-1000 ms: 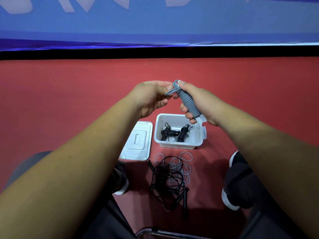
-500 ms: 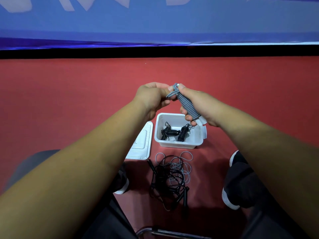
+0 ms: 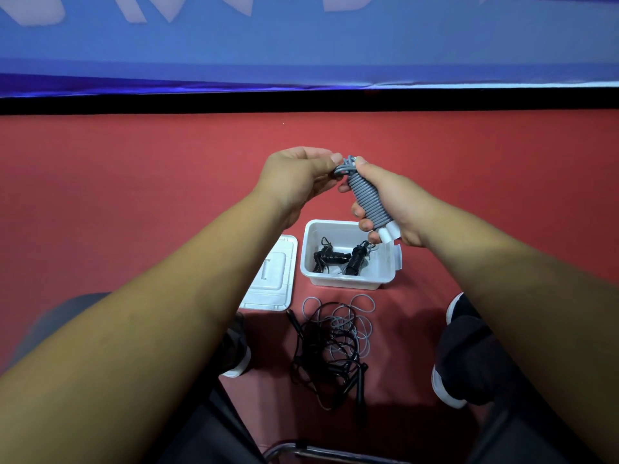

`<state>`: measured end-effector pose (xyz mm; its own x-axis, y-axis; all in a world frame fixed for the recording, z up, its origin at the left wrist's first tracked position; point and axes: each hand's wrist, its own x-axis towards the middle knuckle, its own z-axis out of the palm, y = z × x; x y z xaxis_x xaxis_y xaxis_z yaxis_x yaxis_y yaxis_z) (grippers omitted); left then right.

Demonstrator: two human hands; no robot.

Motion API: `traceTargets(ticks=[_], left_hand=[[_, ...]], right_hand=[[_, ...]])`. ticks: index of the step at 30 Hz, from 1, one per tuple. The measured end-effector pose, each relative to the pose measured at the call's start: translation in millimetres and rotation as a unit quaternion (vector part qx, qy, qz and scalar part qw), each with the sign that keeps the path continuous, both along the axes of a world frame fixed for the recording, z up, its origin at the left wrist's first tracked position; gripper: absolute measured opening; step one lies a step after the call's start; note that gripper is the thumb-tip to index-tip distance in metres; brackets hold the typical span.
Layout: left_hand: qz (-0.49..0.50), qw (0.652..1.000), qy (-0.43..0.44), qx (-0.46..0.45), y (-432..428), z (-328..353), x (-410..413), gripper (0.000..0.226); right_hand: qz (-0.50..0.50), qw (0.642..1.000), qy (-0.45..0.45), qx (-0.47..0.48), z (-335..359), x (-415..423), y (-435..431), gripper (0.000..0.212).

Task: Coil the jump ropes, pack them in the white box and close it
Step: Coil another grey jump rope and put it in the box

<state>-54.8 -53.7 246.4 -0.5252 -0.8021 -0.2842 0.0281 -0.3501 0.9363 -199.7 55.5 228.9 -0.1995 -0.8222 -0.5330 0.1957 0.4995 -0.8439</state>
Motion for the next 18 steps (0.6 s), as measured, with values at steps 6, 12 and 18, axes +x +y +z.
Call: traceTargets(ticks=[6, 12, 18], left_hand=[[0.012, 0.999, -0.005, -0.041, 1.1, -6.1, -2.4, 0.018], [0.041, 0.993, -0.046, -0.097, -0.1, -12.1, -1.8, 0.021], [-0.016, 0.968, -0.096, -0.233, -6.1, -5.9, -0.6, 0.021]], right_hand=[[0.009, 1.000, -0.013, 0.004, 0.2, 0.7, 0.6, 0.064], [0.033, 0.999, -0.007, -0.017, 0.1, 3.3, 0.1, 0.063], [0.023, 0.999, 0.009, -0.023, 0.5, -2.5, -1.3, 0.062]])
